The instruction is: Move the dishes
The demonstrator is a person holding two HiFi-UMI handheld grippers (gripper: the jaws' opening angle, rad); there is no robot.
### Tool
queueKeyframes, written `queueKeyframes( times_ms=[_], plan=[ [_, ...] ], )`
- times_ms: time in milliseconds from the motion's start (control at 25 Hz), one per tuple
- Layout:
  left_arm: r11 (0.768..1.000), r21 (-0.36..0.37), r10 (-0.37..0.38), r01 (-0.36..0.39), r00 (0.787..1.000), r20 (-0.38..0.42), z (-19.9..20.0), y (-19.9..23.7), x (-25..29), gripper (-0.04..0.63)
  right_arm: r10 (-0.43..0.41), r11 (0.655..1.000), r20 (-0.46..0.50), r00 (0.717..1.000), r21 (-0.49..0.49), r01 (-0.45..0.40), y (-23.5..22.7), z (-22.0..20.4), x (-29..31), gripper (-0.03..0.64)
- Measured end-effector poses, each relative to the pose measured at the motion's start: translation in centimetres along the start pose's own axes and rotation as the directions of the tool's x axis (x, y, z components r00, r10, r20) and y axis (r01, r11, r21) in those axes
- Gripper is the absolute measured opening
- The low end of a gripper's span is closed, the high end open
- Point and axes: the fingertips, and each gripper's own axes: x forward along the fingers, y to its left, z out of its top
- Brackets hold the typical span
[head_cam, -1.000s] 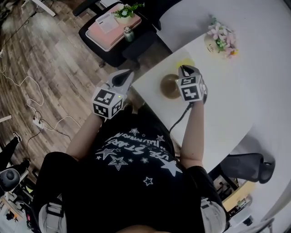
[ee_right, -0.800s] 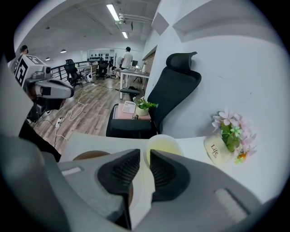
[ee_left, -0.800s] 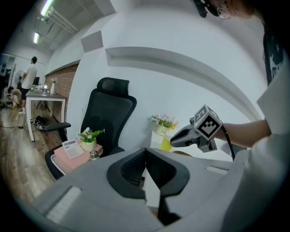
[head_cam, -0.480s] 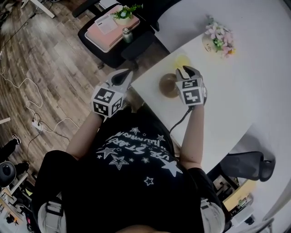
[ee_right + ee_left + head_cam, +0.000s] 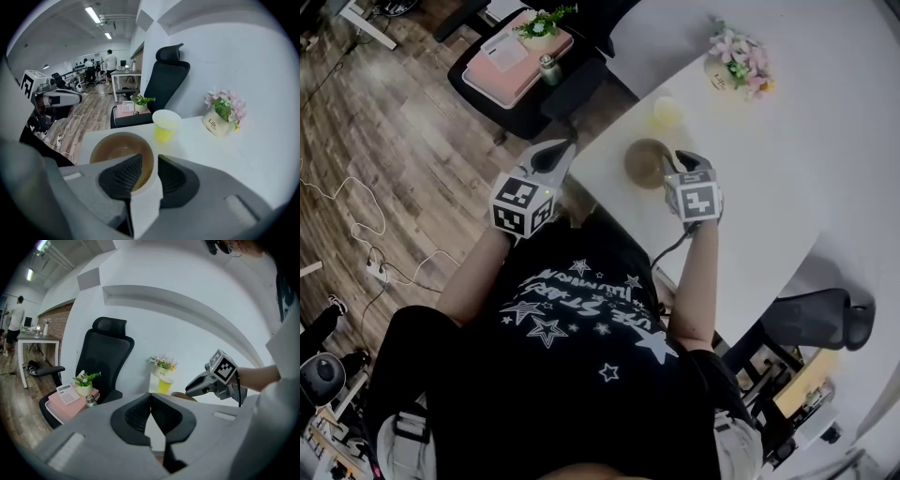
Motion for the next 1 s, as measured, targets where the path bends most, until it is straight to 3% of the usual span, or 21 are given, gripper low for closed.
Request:
queueKeyframes(
  times_ms=[360,560,1000],
  plan=[
    [1.0,0.005,-0.027,0.027,0.999,-0.036,-0.7,-0.6,0.3,0.011,-0.015,0.991,-0.098,0.995,0.127,0.027,-0.1,-3.0,1.7,0.091],
    [1.0,0.007,-0.03,0.03,0.999,-0.045,-0.8,-1.0,0.6,0.011,-0.029,0.974,-0.084,0.996,0.22,0.047,-0.3,-2.9,1.8,0.051],
    [0.999,0.005,-0.046,0.046,0.998,-0.05,-0.4,-1.8,2.2,0.011,0.009,0.94,0.002,1.0,0.341,-0.01,-2.4,-2.0,-0.3,0.02]
  ],
)
